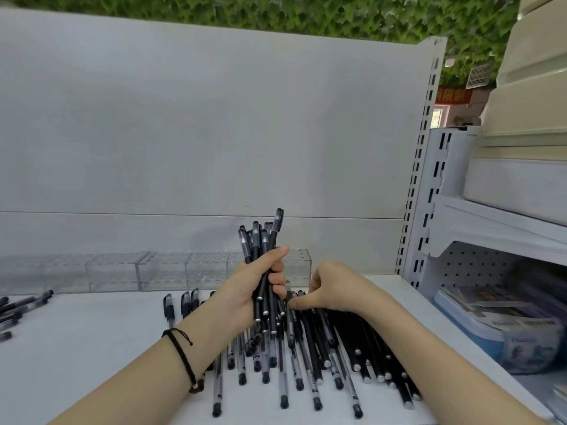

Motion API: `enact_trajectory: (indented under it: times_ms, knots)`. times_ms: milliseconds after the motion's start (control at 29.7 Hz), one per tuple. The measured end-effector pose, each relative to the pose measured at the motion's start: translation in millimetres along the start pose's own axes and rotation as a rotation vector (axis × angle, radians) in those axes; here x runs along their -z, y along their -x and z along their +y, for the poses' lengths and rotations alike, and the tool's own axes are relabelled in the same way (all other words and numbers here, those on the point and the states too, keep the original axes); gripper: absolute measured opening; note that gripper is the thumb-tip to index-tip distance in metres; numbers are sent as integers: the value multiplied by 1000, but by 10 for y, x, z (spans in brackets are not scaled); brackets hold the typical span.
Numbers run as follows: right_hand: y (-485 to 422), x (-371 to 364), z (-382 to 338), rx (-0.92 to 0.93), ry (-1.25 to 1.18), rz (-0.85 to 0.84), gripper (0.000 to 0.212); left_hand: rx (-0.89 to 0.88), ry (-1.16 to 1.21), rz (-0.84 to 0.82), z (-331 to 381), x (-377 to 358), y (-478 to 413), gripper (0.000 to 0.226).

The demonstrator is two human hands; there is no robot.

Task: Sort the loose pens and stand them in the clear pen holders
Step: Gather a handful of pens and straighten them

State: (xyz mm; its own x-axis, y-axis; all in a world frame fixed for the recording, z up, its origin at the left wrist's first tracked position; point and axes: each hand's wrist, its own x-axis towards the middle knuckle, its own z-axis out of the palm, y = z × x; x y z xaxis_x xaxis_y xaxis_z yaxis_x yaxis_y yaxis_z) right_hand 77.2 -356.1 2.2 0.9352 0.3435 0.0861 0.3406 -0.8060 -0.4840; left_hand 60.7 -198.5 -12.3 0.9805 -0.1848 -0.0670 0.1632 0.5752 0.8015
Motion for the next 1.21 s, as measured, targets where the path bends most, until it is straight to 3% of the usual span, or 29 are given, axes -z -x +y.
enact_trajectory:
  times_ms: [168, 605, 807, 1076, 1210]
  knots:
    - [-29, 2, 4, -29, -25, -28, 38, -3, 0, -1, -3, -6, -1, 27]
    - [-126, -76, -31, -154, 227, 35, 32, 1, -4, 25, 1, 0, 16, 23]
    - [-139, -14, 60, -165, -17, 15, 15, 16, 15, 23, 10, -9, 34, 24]
    - [-129, 77, 127, -149, -238, 28, 25, 41, -23, 58, 1, 17, 30, 22]
    - [-150, 138, 117, -87, -691, 59, 18, 63, -58, 94, -9, 28, 10, 21]
